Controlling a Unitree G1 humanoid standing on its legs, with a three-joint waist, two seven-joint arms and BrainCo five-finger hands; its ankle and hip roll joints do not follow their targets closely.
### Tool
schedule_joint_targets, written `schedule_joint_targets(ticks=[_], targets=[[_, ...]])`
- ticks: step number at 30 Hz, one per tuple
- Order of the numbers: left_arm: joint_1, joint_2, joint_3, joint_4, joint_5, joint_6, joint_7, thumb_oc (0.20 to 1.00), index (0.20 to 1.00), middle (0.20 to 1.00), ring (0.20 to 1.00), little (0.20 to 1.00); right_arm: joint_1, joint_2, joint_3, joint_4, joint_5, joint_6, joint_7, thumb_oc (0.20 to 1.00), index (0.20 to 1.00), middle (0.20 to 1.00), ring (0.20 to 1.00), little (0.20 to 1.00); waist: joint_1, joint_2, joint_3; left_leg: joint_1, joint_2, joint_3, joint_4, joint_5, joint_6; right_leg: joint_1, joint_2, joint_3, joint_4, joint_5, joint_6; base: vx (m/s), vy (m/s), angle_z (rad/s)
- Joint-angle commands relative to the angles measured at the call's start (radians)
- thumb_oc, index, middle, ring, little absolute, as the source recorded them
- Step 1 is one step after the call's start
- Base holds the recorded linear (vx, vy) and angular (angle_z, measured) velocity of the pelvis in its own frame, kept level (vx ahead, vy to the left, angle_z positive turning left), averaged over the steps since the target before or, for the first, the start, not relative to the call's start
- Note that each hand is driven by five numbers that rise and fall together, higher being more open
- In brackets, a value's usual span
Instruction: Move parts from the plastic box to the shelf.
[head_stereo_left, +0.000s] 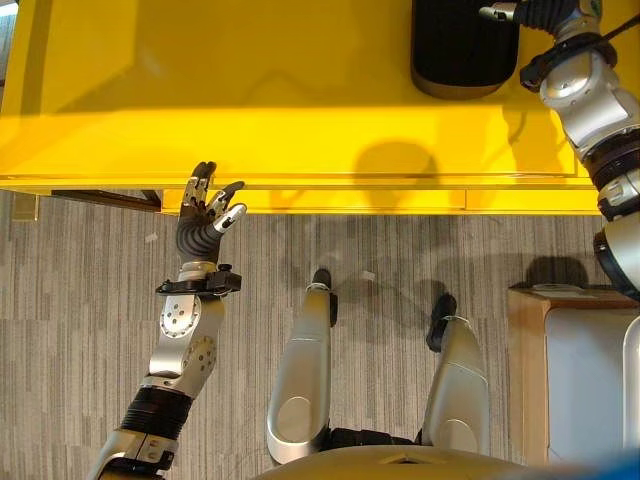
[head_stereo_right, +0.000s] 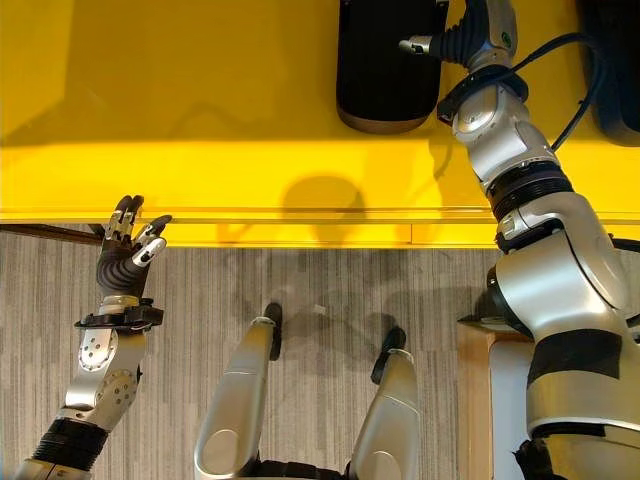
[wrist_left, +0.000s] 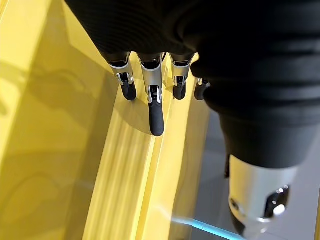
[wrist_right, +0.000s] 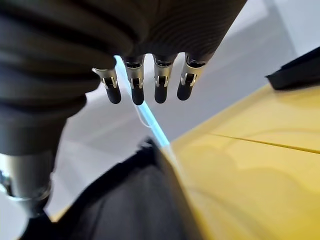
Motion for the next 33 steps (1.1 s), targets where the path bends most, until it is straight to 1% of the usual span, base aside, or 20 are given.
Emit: schedule_joint_targets(ticks=[1,6,9,14,15,17,21,22,23,24,25,26,27,28,29,30,31,32,33], targets=[[0.027,0.022,-0.031,-0.012,-0.006,0.014,0.006,1.0,1.0,1.0,1.0,1.0,-0.076,-0.061,0.01,-0.048,-0.035,-0.04,-0.048,1.0,1.0,1.0,1.0,1.0,0.011,-0.028,-0.032,-0.004,0.04,-0.05,0.001,0.047,-0.016,-0.017,0.009,0.002,0.138,-0.003,-0.038,0.0,0.0,0.0],[0.033,0.017,-0.02,-0.01,-0.005,0.018,0.009,1.0,1.0,1.0,1.0,1.0,-0.056,-0.098,-0.02,-0.167,-0.078,-0.031,-0.069,1.0,1.0,1.0,1.0,1.0,-0.001,-0.032,-0.033,0.002,0.043,-0.047,-0.003,0.046,-0.017,-0.017,0.011,0.005,0.138,-0.002,-0.038,0.0,0.0,0.0],[0.035,0.011,-0.007,-0.005,0.003,0.02,0.014,1.0,1.0,1.0,1.0,1.0,-0.008,-0.13,-0.08,-0.304,-0.11,-0.027,-0.083,1.0,1.0,1.0,1.0,1.0,-0.011,-0.038,-0.034,0.01,0.047,-0.046,-0.006,0.046,-0.019,-0.011,0.014,0.008,0.137,-0.005,-0.04,0.0,0.0,0.0],[0.035,0.006,0.01,-0.004,0.014,0.025,0.021,1.0,1.0,1.0,1.0,1.0,0.13,-0.166,-0.209,-0.52,-0.145,-0.035,-0.083,1.0,1.0,1.0,1.0,1.0,-0.027,-0.043,-0.037,0.041,0.056,-0.045,-0.032,0.053,-0.022,0.013,0.019,0.006,0.121,-0.002,-0.042,0.0,-0.008,-0.01],[0.036,0.0,0.016,-0.004,0.014,0.029,0.017,1.0,1.0,1.0,1.0,1.0,0.199,-0.162,-0.27,-0.589,-0.137,-0.052,-0.082,1.0,1.0,1.0,1.0,1.0,-0.034,-0.044,-0.04,0.057,0.059,-0.044,-0.05,0.06,-0.025,0.024,0.023,0.004,0.109,0.001,-0.041,-0.01,-0.039,-0.08],[0.036,-0.001,0.016,0.0,0.014,0.031,0.013,1.0,1.0,1.0,1.0,1.0,0.275,-0.149,-0.33,-0.652,-0.118,-0.072,-0.077,1.0,1.0,1.0,1.0,1.0,-0.039,-0.045,-0.043,0.081,0.066,-0.041,-0.076,0.072,-0.029,0.044,0.031,-0.001,0.09,0.007,-0.043,-0.01,-0.045,-0.12],[0.034,-0.007,0.021,0.005,0.018,0.038,0.005,1.0,1.0,1.0,1.0,1.0,0.48,-0.09,-0.451,-0.793,-0.062,-0.128,-0.048,1.0,1.0,1.0,1.0,1.0,-0.054,-0.05,-0.054,0.14,0.081,-0.04,-0.157,0.113,-0.042,0.099,0.051,-0.016,0.02,0.032,-0.043,-0.01,-0.069,-0.1],[0.034,-0.009,0.022,0.003,0.018,0.04,0.001,1.0,1.0,1.0,1.0,1.0,0.545,-0.067,-0.479,-0.841,-0.04,-0.149,-0.027,1.0,1.0,1.0,1.0,1.0,-0.059,-0.05,-0.058,0.16,0.087,-0.038,-0.187,0.128,-0.044,0.115,0.058,-0.021,0.0,0.038,-0.042,0.0,-0.039,-0.04],[0.034,-0.007,0.02,0.003,0.018,0.04,0.001,1.0,1.0,1.0,1.0,1.0,0.551,-0.067,-0.485,-0.845,-0.04,-0.147,-0.026,1.0,1.0,1.0,1.0,1.0,-0.058,-0.051,-0.06,0.161,0.087,-0.039,-0.197,0.137,-0.044,0.116,0.058,-0.022,-0.009,0.046,-0.043,0.01,-0.076,-0.12],[0.04,-0.018,0.022,0.006,0.021,0.043,-0.009,1.0,1.0,1.0,1.0,1.0,0.675,-0.016,-0.528,-0.905,-0.032,-0.167,-0.013,1.0,1.0,1.0,1.0,1.0,-0.068,-0.051,-0.071,0.204,0.099,-0.033,-0.244,0.154,-0.05,0.153,0.07,-0.032,-0.043,0.049,-0.042,0.03,-0.094,-0.15],[0.045,-0.027,0.029,0.015,0.03,0.05,-0.007,1.0,1.0,1.0,1.0,1.0,0.82,0.055,-0.565,-0.998,0.012,-0.188,0.036,1.0,1.0,1.0,1.0,1.0,-0.078,-0.055,-0.089,0.252,0.115,-0.029,-0.314,0.192,-0.051,0.19,0.088,-0.037,-0.093,0.067,-0.043,0.07,-0.119,-0.11],[0.049,-0.039,0.032,0.027,0.032,0.054,-0.011,1.0,1.0,1.0,1.0,1.0,0.893,0.102,-0.573,-1.032,0.032,-0.198,0.053,1.0,1.0,1.0,1.0,1.0,-0.087,-0.056,-0.097,0.278,0.127,-0.023,-0.334,0.197,-0.054,0.21,0.095,-0.039,-0.107,0.064,-0.042,0.1,-0.133,-0.23],[0.059,-0.058,0.033,0.033,0.042,0.065,-0.021,1.0,1.0,1.0,1.0,1.0,1.035,0.153,-0.589,-1.115,0.068,-0.22,0.114,1.0,1.0,1.0,1.0,1.0,-0.098,-0.056,-0.124,0.336,0.152,-0.014,-0.417,0.241,-0.06,0.253,0.114,-0.046,-0.163,0.079,-0.041,0.1,-0.12,-0.27],[0.066,-0.07,0.036,0.029,0.043,0.065,-0.028,1.0,1.0,1.0,1.0,1.0,1.091,0.177,-0.599,-1.137,0.085,-0.232,0.128,1.0,1.0,1.0,1.0,1.0,-0.106,-0.057,-0.136,0.358,0.162,-0.01,-0.443,0.254,-0.061,0.268,0.121,-0.05,-0.18,0.08,-0.041,0.1,-0.137,-0.27],[0.07,-0.078,0.037,0.024,0.044,0.062,-0.031,1.0,1.0,1.0,1.0,1.0,1.162,0.2,-0.61,-1.164,0.108,-0.25,0.146,1.0,1.0,1.0,1.0,1.0,-0.116,-0.055,-0.153,0.393,0.178,-0.003,-0.491,0.28,-0.066,0.291,0.132,-0.055,-0.208,0.084,-0.039,0.09,-0.099,-0.14],[0.078,-0.085,0.039,0.03,0.047,0.06,-0.036,1.0,1.0,1.0,1.0,1.0,1.221,0.203,-0.623,-1.185,0.117,-0.251,0.168,1.0,1.0,1.0,1.0,1.0,-0.121,-0.051,-0.168,0.431,0.188,0.006,-0.535,0.301,-0.067,0.313,0.141,-0.057,-0.232,0.087,-0.04,0.08,-0.069,-0.12],[0.085,-0.091,0.042,0.03,0.045,0.059,-0.044,1.0,1.0,1.0,1.0,1.0,1.254,0.213,-0.63,-1.192,0.128,-0.257,0.179,1.0,1.0,1.0,1.0,1.0,-0.127,-0.05,-0.179,0.454,0.194,0.017,-0.555,0.305,-0.065,0.325,0.15,-0.056,-0.248,0.091,-0.041,0.05,-0.037,-0.13],[0.092,-0.094,0.045,0.026,0.049,0.053,-0.042,1.0,1.0,1.0,1.0,1.0,1.281,0.234,-0.62,-1.179,0.151,-0.264,0.18,1.0,1.0,1.0,1.0,1.0,-0.132,-0.047,-0.19,0.483,0.208,0.031,-0.591,0.326,-0.066,0.334,0.163,-0.052,-0.262,0.098,-0.04,0.04,-0.039,-0.15],[0.097,-0.1,0.05,0.024,0.056,0.05,-0.04,1.0,1.0,1.0,1.0,1.0,1.325,0.252,-0.614,-1.201,0.183,-0.27,0.202,1.0,1.0,1.0,1.0,1.0,-0.139,-0.042,-0.206,0.505,0.227,0.04,-0.624,0.363,-0.074,0.345,0.178,-0.047,-0.281,0.101,-0.042,0.03,-0.066,-0.22]])
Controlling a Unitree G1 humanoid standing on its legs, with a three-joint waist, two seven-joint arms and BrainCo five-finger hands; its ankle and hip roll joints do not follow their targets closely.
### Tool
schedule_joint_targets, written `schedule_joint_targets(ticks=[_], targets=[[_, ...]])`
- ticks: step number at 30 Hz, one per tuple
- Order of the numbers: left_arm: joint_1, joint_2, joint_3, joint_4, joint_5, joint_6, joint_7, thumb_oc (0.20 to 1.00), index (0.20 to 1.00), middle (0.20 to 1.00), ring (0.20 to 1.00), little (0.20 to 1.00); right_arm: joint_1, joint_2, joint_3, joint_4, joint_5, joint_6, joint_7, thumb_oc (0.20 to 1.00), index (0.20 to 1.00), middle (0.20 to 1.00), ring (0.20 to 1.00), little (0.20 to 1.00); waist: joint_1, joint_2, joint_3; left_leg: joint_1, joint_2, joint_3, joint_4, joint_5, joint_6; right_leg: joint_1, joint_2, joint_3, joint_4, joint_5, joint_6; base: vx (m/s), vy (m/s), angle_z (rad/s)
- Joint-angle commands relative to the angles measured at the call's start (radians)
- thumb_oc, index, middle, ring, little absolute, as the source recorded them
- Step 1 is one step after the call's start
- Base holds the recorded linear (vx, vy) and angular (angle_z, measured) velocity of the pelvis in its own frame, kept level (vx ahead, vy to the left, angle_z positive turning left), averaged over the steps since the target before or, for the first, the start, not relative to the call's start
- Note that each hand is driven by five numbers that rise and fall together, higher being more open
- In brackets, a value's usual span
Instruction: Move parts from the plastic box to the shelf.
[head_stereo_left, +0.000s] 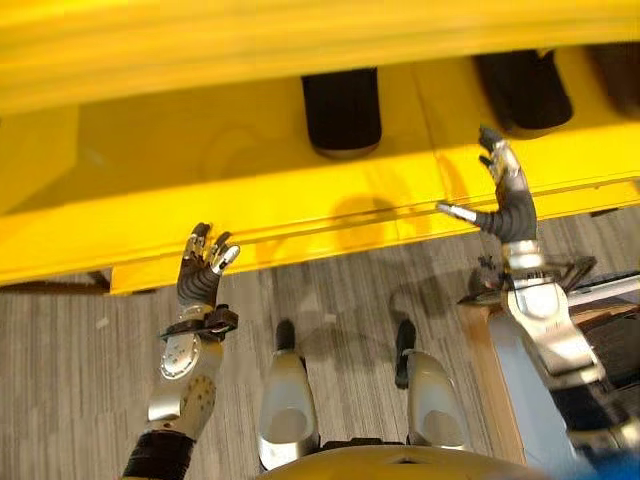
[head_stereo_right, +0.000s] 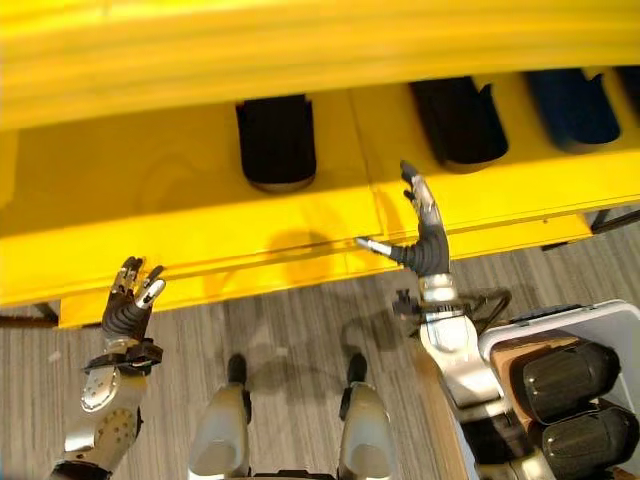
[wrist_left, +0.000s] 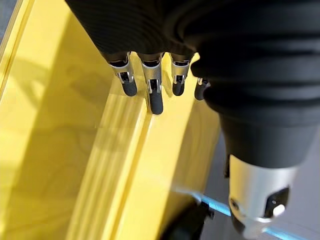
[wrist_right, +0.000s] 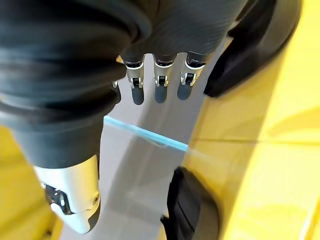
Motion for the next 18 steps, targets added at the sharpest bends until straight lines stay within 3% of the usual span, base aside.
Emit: schedule_joint_targets(ticks=[1,3,7,9,11,13,14,18], targets=[[-0.119,0.019,-0.022,0.0,0.047,-0.084,-0.065,1.0,1.0,1.0,1.0,1.0,-0.058,-0.021,-0.018,-0.036,0.087,-0.098,0.056,1.0,1.0,1.0,1.0,1.0,-0.007,0.009,-0.088,0.024,0.088,-0.03,-0.099,0.194,-0.005,-0.002,0.028,-0.004,0.069,-0.001,0.017,0.04,-0.096,-0.31],[-0.106,0.011,-0.018,0.002,0.051,-0.085,-0.077,1.0,1.0,1.0,1.0,1.0,-0.015,-0.025,-0.016,-0.054,0.076,-0.096,0.07,1.0,1.0,1.0,1.0,1.0,-0.014,0.016,-0.113,0.053,0.106,-0.009,-0.137,0.223,-0.005,0.004,0.049,0.006,0.058,-0.001,0.01,0.03,-0.065,-0.3],[-0.068,-0.021,-0.012,0.003,0.062,-0.089,-0.096,1.0,1.0,1.0,1.0,1.0,0.075,-0.033,-0.008,-0.085,0.08,-0.105,0.112,1.0,1.0,1.0,1.0,1.0,-0.031,0.036,-0.17,0.084,0.155,0.019,-0.174,0.33,-0.022,0.022,0.112,0.037,0.02,-0.004,-0.017,0.03,-0.113,-0.31],[-0.065,-0.029,-0.014,0.007,0.058,-0.091,-0.099,1.0,1.0,1.0,1.0,1.0,0.087,-0.03,-0.014,-0.085,0.08,-0.107,0.106,1.0,1.0,1.0,1.0,1.0,-0.034,0.039,-0.177,0.083,0.161,0.025,-0.169,0.351,-0.026,0.034,0.124,0.036,-0.001,0.0,-0.026,0.0,-0.133,-0.37],[-0.075,-0.041,-0.031,0.028,0.067,-0.088,-0.109,1.0,1.0,1.0,1.0,1.0,0.111,-0.036,-0.052,-0.08,0.055,-0.11,0.08,1.0,1.0,1.0,1.0,1.0,-0.045,0.037,-0.184,0.061,0.153,0.05,-0.128,0.407,-0.022,0.09,0.135,0.02,-0.091,0.018,-0.048,-0.01,-0.208,-0.12],[-0.072,-0.047,-0.034,0.031,0.071,-0.089,-0.114,1.0,1.0,1.0,1.0,1.0,0.13,-0.038,-0.08,-0.089,0.04,-0.112,0.063,1.0,1.0,1.0,1.0,1.0,-0.05,0.027,-0.191,0.05,0.113,0.056,-0.098,0.373,-0.008,0.131,0.13,0.017,-0.157,0.038,-0.054,0.03,-0.136,0.2],[-0.067,-0.047,-0.035,0.03,0.076,-0.088,-0.111,1.0,1.0,1.0,1.0,1.0,0.136,-0.033,-0.094,-0.092,0.032,-0.111,0.049,1.0,1.0,1.0,1.0,1.0,-0.047,0.017,-0.191,0.042,0.055,0.034,-0.072,0.325,0.012,0.154,0.121,0.023,-0.189,0.054,-0.053,0.04,-0.08,0.25],[-0.067,-0.047,-0.035,0.03,0.076,-0.088,-0.111,1.0,1.0,1.0,1.0,1.0,0.136,-0.032,-0.094,-0.092,0.032,-0.111,0.049,1.0,1.0,1.0,1.0,1.0,-0.047,0.017,-0.192,0.041,0.055,0.033,-0.072,0.325,0.012,0.153,0.121,0.023,-0.19,0.055,-0.053,0.03,-0.029,0.07]])
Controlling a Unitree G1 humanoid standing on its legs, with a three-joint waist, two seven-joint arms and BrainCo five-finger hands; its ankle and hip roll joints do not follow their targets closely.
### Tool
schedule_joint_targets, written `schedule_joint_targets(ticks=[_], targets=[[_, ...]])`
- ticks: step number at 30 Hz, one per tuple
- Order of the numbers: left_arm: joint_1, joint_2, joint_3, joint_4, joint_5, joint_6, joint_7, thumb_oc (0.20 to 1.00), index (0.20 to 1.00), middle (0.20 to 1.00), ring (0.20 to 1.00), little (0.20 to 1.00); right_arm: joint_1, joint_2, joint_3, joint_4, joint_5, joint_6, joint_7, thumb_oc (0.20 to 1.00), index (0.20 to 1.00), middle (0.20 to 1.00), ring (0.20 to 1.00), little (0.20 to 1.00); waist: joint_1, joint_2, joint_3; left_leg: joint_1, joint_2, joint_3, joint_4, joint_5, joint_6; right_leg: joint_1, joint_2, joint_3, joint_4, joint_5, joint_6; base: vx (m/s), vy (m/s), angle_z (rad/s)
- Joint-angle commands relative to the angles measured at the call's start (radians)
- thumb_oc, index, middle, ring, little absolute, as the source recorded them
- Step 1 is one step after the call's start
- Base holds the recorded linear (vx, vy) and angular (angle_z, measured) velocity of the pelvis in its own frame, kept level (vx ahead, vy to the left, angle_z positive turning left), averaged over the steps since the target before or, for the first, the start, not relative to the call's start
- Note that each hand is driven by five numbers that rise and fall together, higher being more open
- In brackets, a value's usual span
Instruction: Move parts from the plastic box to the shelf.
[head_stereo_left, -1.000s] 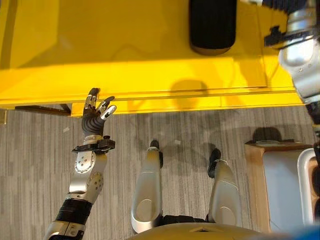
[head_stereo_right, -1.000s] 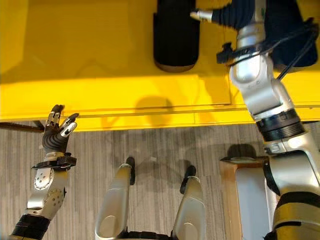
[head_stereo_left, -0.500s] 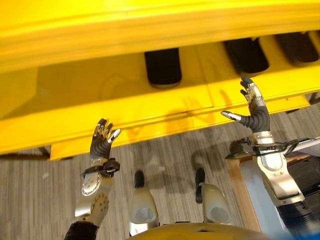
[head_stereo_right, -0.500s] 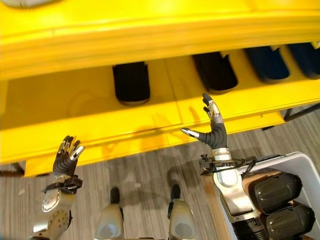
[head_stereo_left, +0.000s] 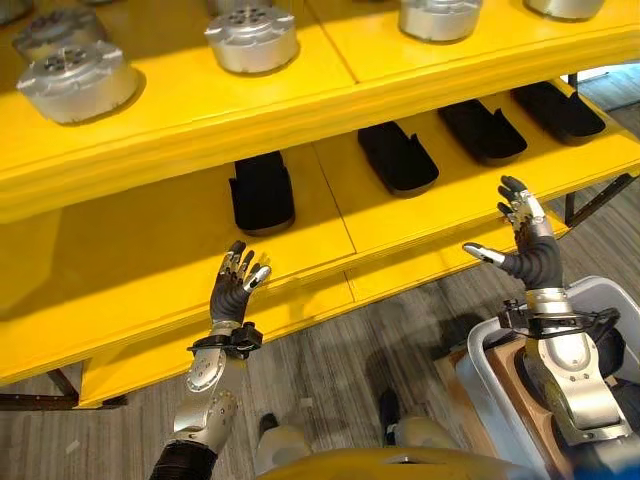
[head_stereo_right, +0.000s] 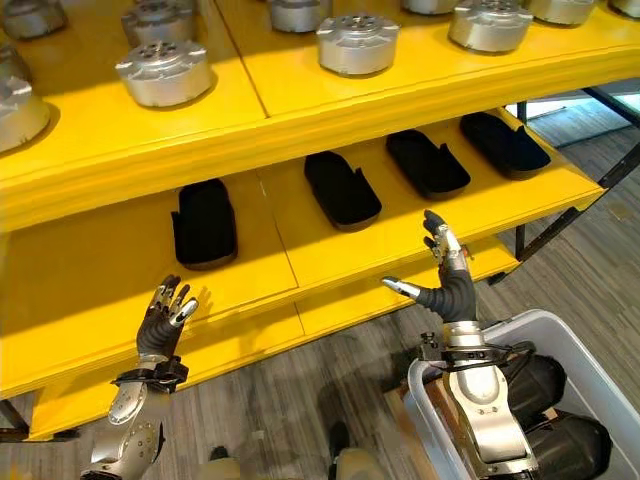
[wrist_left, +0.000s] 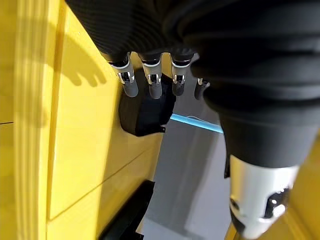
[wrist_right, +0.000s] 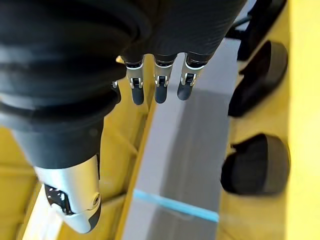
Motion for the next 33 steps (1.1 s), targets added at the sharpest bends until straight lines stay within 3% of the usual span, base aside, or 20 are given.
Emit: schedule_joint_targets(ticks=[1,4,5,7,8,9,10,13,23,24,25,26,27,28,32,33], targets=[[-0.025,0.01,0.046,-0.038,0.033,-0.058,-0.017,1.0,1.0,1.0,1.0,1.0,-0.009,-0.006,-0.051,-0.053,-0.034,-0.065,-0.023,1.0,1.0,1.0,1.0,1.0,0.003,-0.037,0.005,-0.032,-0.113,-0.014,-0.001,-0.069,0.038,0.054,-0.039,-0.005,-0.018,0.008,0.104,0.08,-0.081,0.13],[-0.026,0.01,0.046,-0.039,0.033,-0.058,-0.016,1.0,1.0,1.0,1.0,1.0,-0.009,-0.005,-0.051,-0.054,-0.034,-0.065,-0.023,1.0,1.0,1.0,1.0,1.0,0.003,-0.038,0.003,-0.036,-0.114,-0.013,-0.001,-0.066,0.039,0.05,-0.041,-0.004,-0.02,0.012,0.105,0.04,-0.028,-0.05],[-0.018,0.01,0.051,-0.043,0.037,-0.058,-0.018,1.0,1.0,1.0,1.0,1.0,-0.007,-0.002,-0.058,-0.054,-0.036,-0.066,-0.025,1.0,1.0,1.0,1.0,1.0,0.012,-0.041,0.004,-0.039,-0.163,-0.044,0.008,-0.095,0.05,0.057,-0.041,0.01,-0.028,0.018,0.104,0.03,0.0,-0.41],[-0.018,0.01,0.051,-0.043,0.037,-0.058,-0.018,1.0,1.0,1.0,1.0,1.0,-0.007,-0.001,-0.058,-0.054,-0.036,-0.066,-0.025,1.0,1.0,1.0,1.0,1.0,0.012,-0.042,0.002,-0.043,-0.165,-0.044,0.007,-0.091,0.051,0.053,-0.042,0.01,-0.029,0.022,0.105,0.02,-0.005,-0.14],[-0.012,0.006,0.055,-0.046,0.039,-0.06,-0.017,1.0,1.0,1.0,1.0,1.0,-0.012,0.006,-0.058,-0.051,-0.035,-0.066,-0.026,1.0,1.0,1.0,1.0,1.0,0.019,-0.046,0.002,-0.046,-0.211,-0.073,0.007,-0.127,0.067,0.052,-0.042,0.02,-0.033,0.026,0.106,0.18,-0.018,-0.02],[-0.003,-0.004,0.076,-0.061,0.06,-0.072,-0.007,1.0,1.0,1.0,1.0,1.0,-0.098,0.026,-0.026,0.002,-0.032,-0.057,-0.035,1.0,1.0,1.0,1.0,1.0,0.082,-0.042,-0.009,-0.094,-0.454,-0.333,-0.015,-0.144,0.127,0.037,0.019,0.143,-0.061,0.063,0.107,0.42,0.189,-1.07],[0.013,-0.001,0.055,-0.067,0.045,-0.053,-0.028,1.0,1.0,1.0,1.0,1.0,-0.07,0.067,-0.011,-0.002,0.069,-0.044,0.012,1.0,1.0,1.0,1.0,1.0,0.063,-0.047,-0.047,-0.012,-0.426,-0.247,-0.103,-0.144,0.163,0.055,0.044,0.215,-0.066,0.067,0.115,0.43,0.235,-2.63],[0.004,0.013,0.04,-0.068,0.045,-0.041,-0.015,1.0,1.0,1.0,1.0,1.0,-0.096,0.093,0.028,0.008,0.135,-0.032,0.024,1.0,1.0,1.0,1.0,1.0,0.051,-0.051,-0.045,0.023,-0.403,-0.172,-0.131,-0.153,0.179,0.044,0.052,0.278,-0.04,0.077,0.13,0.12,0.191,-3.11],[-0.032,0.019,0.028,-0.05,0.07,-0.045,0.012,1.0,1.0,1.0,1.0,1.0,-0.081,0.111,0.035,-0.021,0.146,-0.023,0.022,1.0,1.0,1.0,1.0,1.0,-0.012,-0.043,-0.002,0.057,-0.383,-0.055,-0.194,-0.142,0.197,-0.059,0.09,0.378,0.098,0.077,0.166,-0.03,0.102,-0.56],[-0.033,0.028,0.032,-0.061,0.067,-0.051,0.031,1.0,1.0,1.0,1.0,1.0,-0.103,0.117,0.046,-0.028,0.127,-0.022,0.005,1.0,1.0,1.0,1.0,1.0,0.008,-0.034,0.024,0.062,-0.359,0.005,-0.196,-0.154,0.193,-0.109,0.037,0.227,0.15,0.066,0.194,-0.09,0.021,-1.42],[-0.019,0.036,0.044,-0.079,0.058,-0.044,0.026,1.0,1.0,1.0,1.0,1.0,-0.111,0.122,0.05,-0.024,0.112,-0.019,-0.004,1.0,1.0,1.0,1.0,1.0,0.028,-0.019,0.031,0.073,-0.323,0.049,-0.2,-0.16,0.177,-0.107,-0.089,0.022,0.152,0.06,0.188,-0.02,-0.043,-2.67],[-0.01,0.035,0.052,-0.075,0.053,-0.041,0.021,1.0,1.0,1.0,1.0,1.0,-0.119,0.123,0.055,-0.016,0.105,-0.014,0.0,1.0,1.0,1.0,1.0,1.0,0.023,-0.016,0.027,0.085,-0.305,0.067,-0.206,-0.165,0.171,-0.105,-0.147,-0.005,0.137,0.098,0.19,0.08,-0.265,-2.82],[-0.014,0.037,0.065,-0.077,0.041,-0.041,0.027,1.0,1.0,1.0,1.0,1.0,-0.144,0.124,0.062,-0.002,0.099,-0.005,-0.002,1.0,1.0,1.0,1.0,1.0,0.029,-0.023,0.027,0.094,-0.293,0.09,-0.205,-0.188,0.156,-0.114,-0.279,0.003,0.034,0.219,0.228,0.11,-0.291,-1.88],[-0.018,0.041,0.071,-0.074,0.042,-0.042,0.029,1.0,1.0,1.0,1.0,1.0,-0.156,0.127,0.064,0.004,0.09,-0.002,-0.007,1.0,1.0,1.0,1.0,1.0,0.028,-0.026,0.026,0.102,-0.286,0.096,-0.204,-0.197,0.148,-0.13,-0.318,-0.002,0.009,0.257,0.242,0.13,-0.304,-0.58],[-0.01,0.047,0.082,-0.069,0.053,-0.039,0.029,1.0,1.0,1.0,1.0,1.0,-0.172,0.132,0.062,0.004,0.081,0.006,-0.008,1.0,1.0,1.0,1.0,1.0,0.029,-0.06,0.017,0.152,-0.267,0.117,-0.204,-0.229,0.125,-0.138,-0.373,-0.027,-0.044,0.356,0.288,0.16,-0.245,-0.1],[-0.016,0.038,0.083,-0.053,0.058,-0.037,0.028,1.0,1.0,1.0,1.0,1.0,-0.167,0.128,0.053,0.001,0.076,0.007,-0.003,1.0,1.0,1.0,1.0,1.0,0.029,-0.086,-0.004,0.167,-0.27,0.119,-0.205,-0.246,0.11,-0.108,-0.371,-0.04,-0.067,0.362,0.303,0.2,-0.308,0.17]])
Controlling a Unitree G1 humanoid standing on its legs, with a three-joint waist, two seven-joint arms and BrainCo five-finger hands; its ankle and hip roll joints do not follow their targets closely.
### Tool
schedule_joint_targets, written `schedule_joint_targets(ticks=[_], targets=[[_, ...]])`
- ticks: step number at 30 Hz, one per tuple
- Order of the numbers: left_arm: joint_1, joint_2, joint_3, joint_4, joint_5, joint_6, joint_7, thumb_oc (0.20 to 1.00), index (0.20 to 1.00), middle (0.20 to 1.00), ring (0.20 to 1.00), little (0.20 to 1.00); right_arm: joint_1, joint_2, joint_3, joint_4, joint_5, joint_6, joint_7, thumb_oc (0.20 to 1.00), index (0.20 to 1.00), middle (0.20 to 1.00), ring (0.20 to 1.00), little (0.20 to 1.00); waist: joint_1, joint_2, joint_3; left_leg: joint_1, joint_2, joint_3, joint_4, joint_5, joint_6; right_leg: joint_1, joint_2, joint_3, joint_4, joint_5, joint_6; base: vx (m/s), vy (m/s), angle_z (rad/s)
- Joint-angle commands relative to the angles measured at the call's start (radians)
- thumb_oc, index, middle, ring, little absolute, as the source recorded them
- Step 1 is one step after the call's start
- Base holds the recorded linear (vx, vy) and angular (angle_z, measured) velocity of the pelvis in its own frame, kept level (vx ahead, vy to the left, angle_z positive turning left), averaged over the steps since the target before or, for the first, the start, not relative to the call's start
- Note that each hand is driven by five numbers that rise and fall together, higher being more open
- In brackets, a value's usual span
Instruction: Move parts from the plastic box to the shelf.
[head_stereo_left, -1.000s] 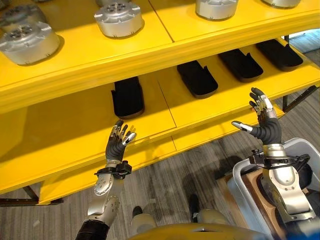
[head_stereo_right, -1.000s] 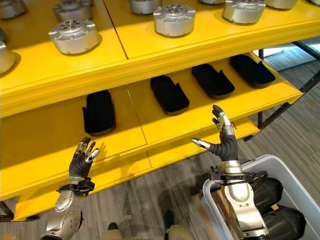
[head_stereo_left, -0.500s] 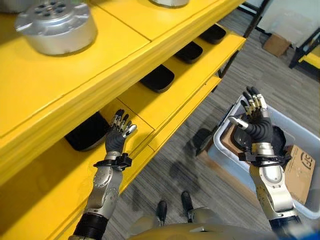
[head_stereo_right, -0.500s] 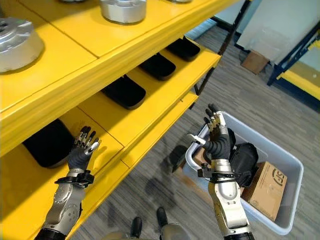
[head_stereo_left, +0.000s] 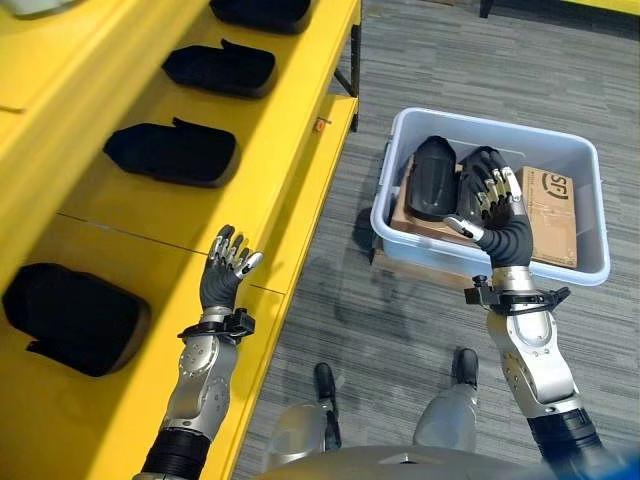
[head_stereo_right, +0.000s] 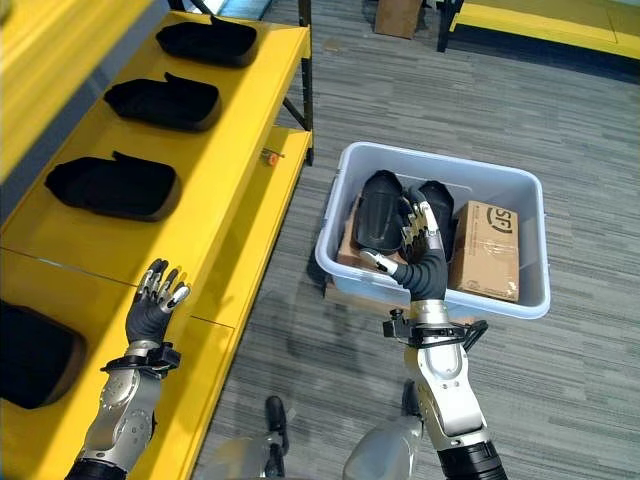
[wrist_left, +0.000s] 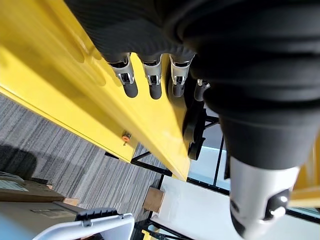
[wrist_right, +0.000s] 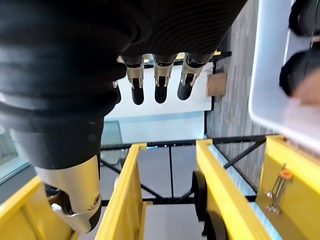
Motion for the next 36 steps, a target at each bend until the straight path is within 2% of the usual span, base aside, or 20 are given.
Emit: schedule_joint_targets(ticks=[1,3,6,9,11,12,14,16,17,18,19,20,21,22,23,26,27,28,31,36], targets=[[0.006,-0.015,0.023,-0.03,0.022,-0.045,-0.001,1.0,1.0,1.0,1.0,1.0,-0.025,-0.035,-0.032,-0.006,-0.033,-0.041,-0.001,1.0,1.0,1.0,1.0,1.0,0.012,-0.016,-0.114,0.098,0.001,-0.026,-0.023,-0.08,0.014,-0.09,0.051,0.012,0.056,0.154,0.018,0.23,-0.357,0.04],[0.008,-0.021,0.028,-0.028,0.007,-0.042,0.001,1.0,1.0,1.0,1.0,1.0,-0.021,-0.045,-0.044,-0.008,-0.023,-0.047,-0.002,1.0,1.0,1.0,1.0,1.0,0.007,-0.011,-0.121,0.103,0.051,-0.031,-0.01,-0.073,-0.01,-0.089,0.08,0.008,0.09,0.108,0.007,0.12,-0.285,-0.13],[0.008,-0.03,0.024,-0.026,0.001,-0.038,-0.002,1.0,1.0,1.0,1.0,1.0,-0.018,-0.058,-0.053,-0.016,-0.026,-0.056,-0.005,1.0,1.0,1.0,1.0,1.0,-0.006,0.015,-0.121,0.111,0.128,-0.027,0.003,-0.064,-0.037,-0.083,0.123,-0.03,0.147,0.008,-0.027,0.09,-0.267,-0.15],[0.001,-0.037,0.015,-0.02,-0.007,-0.037,-0.01,1.0,1.0,1.0,1.0,1.0,-0.029,-0.072,-0.057,-0.012,-0.006,-0.067,-0.009,1.0,1.0,1.0,1.0,1.0,-0.022,0.035,-0.116,0.108,0.212,-0.028,0.017,-0.03,-0.063,-0.102,0.179,-0.042,0.223,-0.068,-0.058,0.09,-0.316,0.11],[-0.002,-0.042,0.01,-0.019,-0.006,-0.036,-0.01,1.0,1.0,1.0,1.0,1.0,-0.033,-0.079,-0.057,-0.013,-0.006,-0.069,-0.009,1.0,1.0,1.0,1.0,1.0,-0.025,0.042,-0.115,0.102,0.227,-0.03,0.026,-0.018,-0.068,-0.104,0.193,-0.045,0.228,-0.079,-0.068,0.06,-0.244,0.24],[-0.004,-0.047,0.003,-0.018,-0.014,-0.036,-0.013,1.0,1.0,1.0,1.0,1.0,-0.039,-0.088,-0.057,-0.012,-0.001,-0.077,-0.014,1.0,1.0,1.0,1.0,1.0,-0.026,0.055,-0.117,0.09,0.261,-0.034,0.052,0.034,-0.082,-0.106,0.227,-0.041,0.231,-0.099,-0.085,0.04,-0.246,0.13],[-0.006,-0.052,-0.002,-0.015,-0.018,-0.035,-0.017,1.0,1.0,1.0,1.0,1.0,-0.043,-0.099,-0.059,-0.014,0.003,-0.083,-0.02,1.0,1.0,1.0,1.0,1.0,-0.025,0.066,-0.113,0.061,0.286,-0.043,0.111,0.075,-0.09,-0.103,0.26,-0.036,0.223,-0.115,-0.109,0.03,-0.261,0.06],[-0.002,-0.056,-0.007,-0.017,-0.024,-0.031,-0.019,1.0,1.0,1.0,1.0,1.0,-0.042,-0.105,-0.054,-0.018,0.011,-0.091,-0.02,1.0,1.0,1.0,1.0,1.0,-0.014,0.066,-0.097,0.022,0.31,-0.069,0.226,0.134,-0.087,-0.069,0.294,-0.033,0.208,-0.132,-0.143,0.04,-0.281,-0.06],[0.004,-0.06,-0.014,-0.019,-0.027,-0.026,-0.025,1.0,1.0,1.0,1.0,1.0,-0.032,-0.117,-0.057,-0.028,0.007,-0.093,-0.017,1.0,1.0,1.0,1.0,1.0,-0.005,0.056,-0.07,-0.049,0.296,-0.098,0.378,0.155,-0.069,-0.033,0.308,-0.038,0.186,-0.143,-0.174,0.03,-0.256,-0.11],[0.004,-0.06,-0.014,-0.019,-0.027,-0.026,-0.025,1.0,1.0,1.0,1.0,1.0,-0.032,-0.117,-0.057,-0.028,0.007,-0.093,-0.017,1.0,1.0,1.0,1.0,1.0,-0.006,0.056,-0.071,-0.051,0.296,-0.099,0.378,0.155,-0.069,-0.034,0.307,-0.039,0.185,-0.143,-0.174,0.02,-0.197,-0.12],[0.001,-0.061,-0.02,-0.023,-0.029,-0.025,-0.017,1.0,1.0,1.0,1.0,1.0,-0.034,-0.125,-0.054,-0.033,-0.001,-0.092,-0.02,1.0,1.0,1.0,1.0,1.0,0.006,0.051,-0.05,-0.084,0.267,-0.134,0.421,0.16,-0.062,-0.021,0.307,-0.039,0.181,-0.15,-0.178,0.03,-0.03,-0.16],[-0.005,-0.065,-0.027,-0.027,-0.033,-0.023,-0.01,1.0,1.0,1.0,1.0,1.0,-0.044,-0.129,-0.054,-0.033,-0.004,-0.092,-0.028,1.0,1.0,1.0,1.0,1.0,0.022,0.048,-0.024,-0.148,0.228,-0.167,0.37,0.134,-0.051,-0.01,0.302,-0.028,0.179,-0.162,-0.173,0.12,0.088,0.16],[-0.01,-0.063,-0.028,-0.03,-0.032,-0.031,0.0,1.0,1.0,1.0,1.0,1.0,-0.06,-0.133,-0.053,-0.028,-0.002,-0.102,-0.043,1.0,1.0,1.0,1.0,1.0,0.041,0.039,-0.001,-0.21,0.255,-0.208,0.229,0.191,-0.067,-0.014,0.302,-0.003,0.189,-0.171,-0.158,0.11,0.133,0.16],[-0.01,-0.062,-0.029,-0.03,-0.031,-0.031,0.0,1.0,1.0,1.0,1.0,1.0,-0.061,-0.132,-0.054,-0.027,-0.002,-0.102,-0.044,1.0,1.0,1.0,1.0,1.0,0.042,0.037,0.0,-0.205,0.254,-0.206,0.224,0.194,-0.068,-0.015,0.301,-0.001,0.193,-0.174,-0.159,0.19,0.241,-0.15],[-0.014,-0.058,-0.022,-0.028,-0.027,-0.038,0.007,1.0,1.0,1.0,1.0,1.0,-0.074,-0.13,-0.052,-0.018,-0.008,-0.107,-0.051,1.0,1.0,1.0,1.0,1.0,0.067,0.042,0.02,-0.203,0.263,-0.288,0.144,0.22,-0.09,-0.024,0.317,0.045,0.226,-0.196,-0.145,0.11,0.121,-0.68],[-0.012,-0.058,-0.018,-0.026,-0.035,-0.039,0.001,1.0,1.0,1.0,1.0,1.0,-0.071,-0.126,-0.053,-0.018,0.0,-0.105,-0.045,1.0,1.0,1.0,1.0,1.0,0.065,0.046,0.019,-0.18,0.266,-0.265,0.123,0.19,-0.085,-0.029,0.32,0.058,0.235,-0.204,-0.145,0.08,0.155,-1.04],[-0.016,-0.056,-0.02,-0.038,-0.032,-0.049,0.002,1.0,1.0,1.0,1.0,1.0,-0.047,-0.113,-0.075,-0.025,-0.01,-0.108,-0.051,1.0,1.0,1.0,1.0,1.0,0.048,0.059,0.022,-0.147,0.283,-0.181,0.087,0.174,-0.092,-0.056,0.306,0.061,0.245,-0.194,-0.131,0.05,0.377,-0.87],[-0.025,-0.052,-0.023,-0.038,-0.028,-0.057,0.007,1.0,1.0,1.0,1.0,1.0,-0.033,-0.104,-0.085,-0.018,-0.014,-0.104,-0.064,1.0,1.0,1.0,1.0,1.0,0.037,0.062,0.033,-0.146,0.263,-0.149,0.094,0.137,-0.083,-0.064,0.276,0.065,0.24,-0.183,-0.116,0.05,0.448,-0.58],[-0.041,-0.043,-0.018,-0.045,-0.024,-0.072,0.025,1.0,1.0,1.0,1.0,1.0,-0.028,-0.1,-0.08,-0.012,-0.023,-0.091,-0.072,1.0,1.0,1.0,1.0,1.0,0.023,0.058,0.056,-0.166,0.225,-0.107,0.125,0.092,-0.078,-0.084,0.22,0.079,0.2,-0.141,-0.088,-0.03,0.286,-0.11],[-0.04,-0.041,-0.007,-0.047,-0.012,-0.076,0.041,1.0,1.0,1.0,1.0,1.0,-0.01,-0.101,-0.082,-0.009,-0.042,-0.074,-0.068,1.0,1.0,1.0,1.0,1.0,0.015,0.041,0.064,-0.191,0.191,-0.083,0.138,0.062,-0.072,-0.103,0.182,0.093,0.141,-0.086,-0.063,0.0,0.121,-0.08]])
